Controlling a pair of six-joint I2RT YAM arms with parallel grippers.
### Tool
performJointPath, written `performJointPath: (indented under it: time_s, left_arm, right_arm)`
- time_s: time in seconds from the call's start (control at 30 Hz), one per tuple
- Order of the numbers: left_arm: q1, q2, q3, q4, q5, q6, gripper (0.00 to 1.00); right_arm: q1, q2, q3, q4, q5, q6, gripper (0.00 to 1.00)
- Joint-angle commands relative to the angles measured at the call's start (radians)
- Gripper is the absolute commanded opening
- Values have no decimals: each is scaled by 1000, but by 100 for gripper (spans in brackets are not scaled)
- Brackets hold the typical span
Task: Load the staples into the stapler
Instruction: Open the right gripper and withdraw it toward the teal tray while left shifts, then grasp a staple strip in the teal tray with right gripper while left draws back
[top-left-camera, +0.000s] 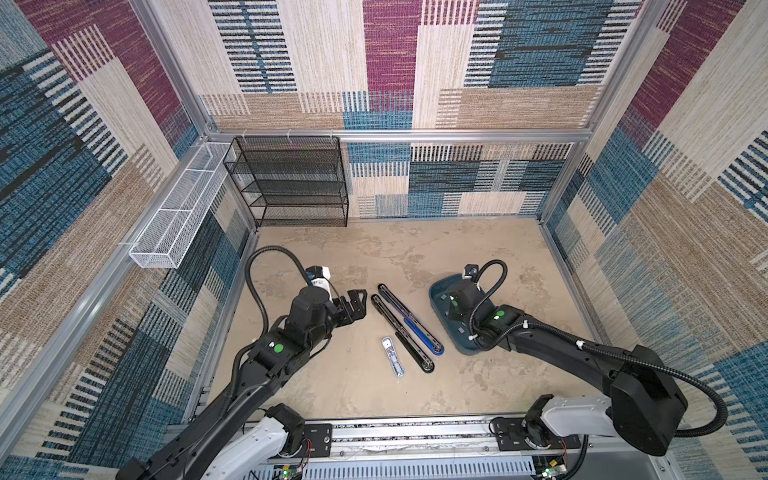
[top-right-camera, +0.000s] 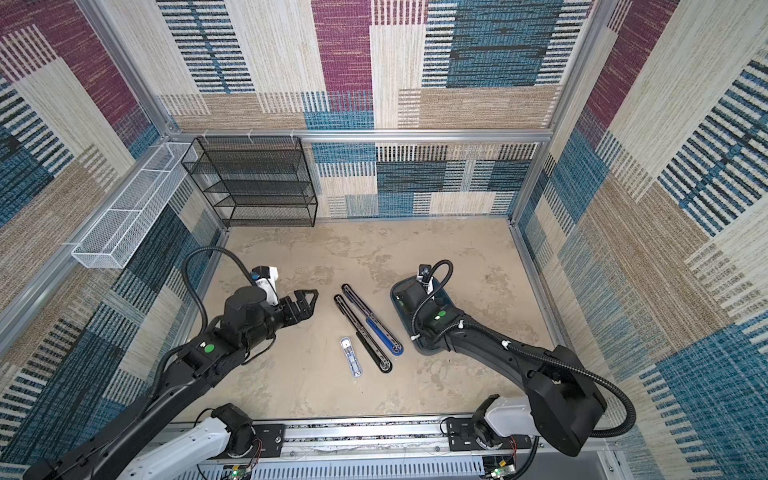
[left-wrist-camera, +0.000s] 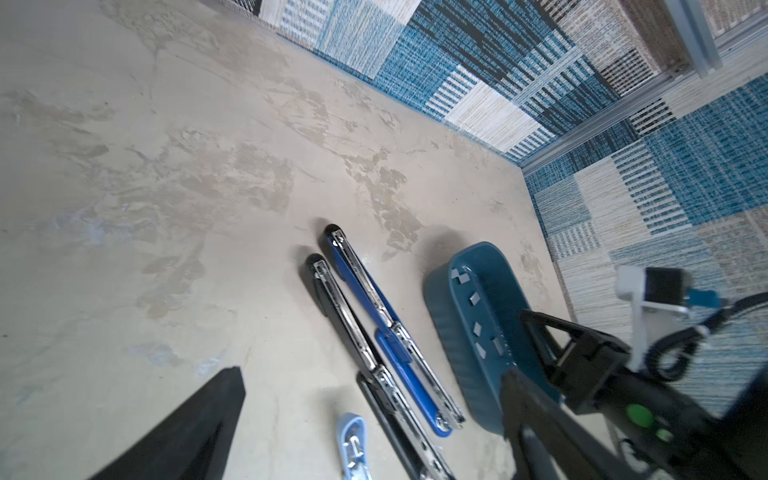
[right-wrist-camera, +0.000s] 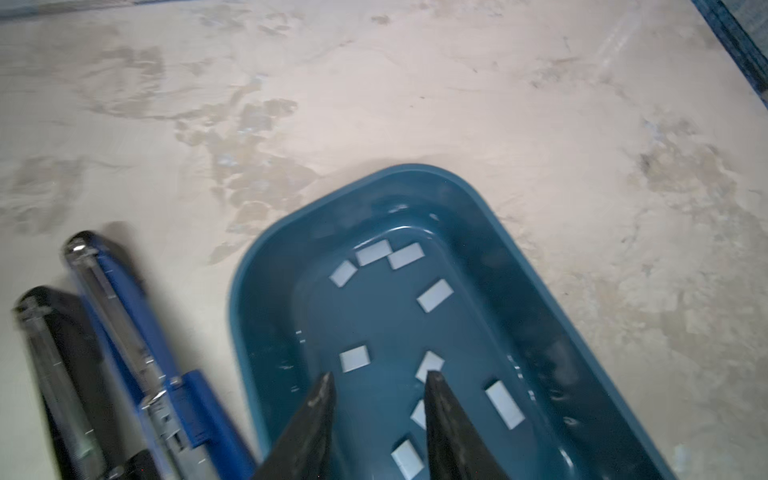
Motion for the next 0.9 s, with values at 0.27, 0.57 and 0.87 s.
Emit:
performJointPath:
  time_s: [0.27, 0.57, 0.87]
  left_arm:
    - [-193, 357, 341, -21, 115, -71, 99]
    - [-197, 320, 350, -50, -4, 16, 99]
    - [-196, 275, 293, 8, -70, 68, 99]
  right_arm:
    - [-243, 138, 33, 33, -288, -26, 38]
    - [-278, 313, 114, 69, -319, -24, 35]
    - [-279, 374, 110, 87, -303, -11, 35]
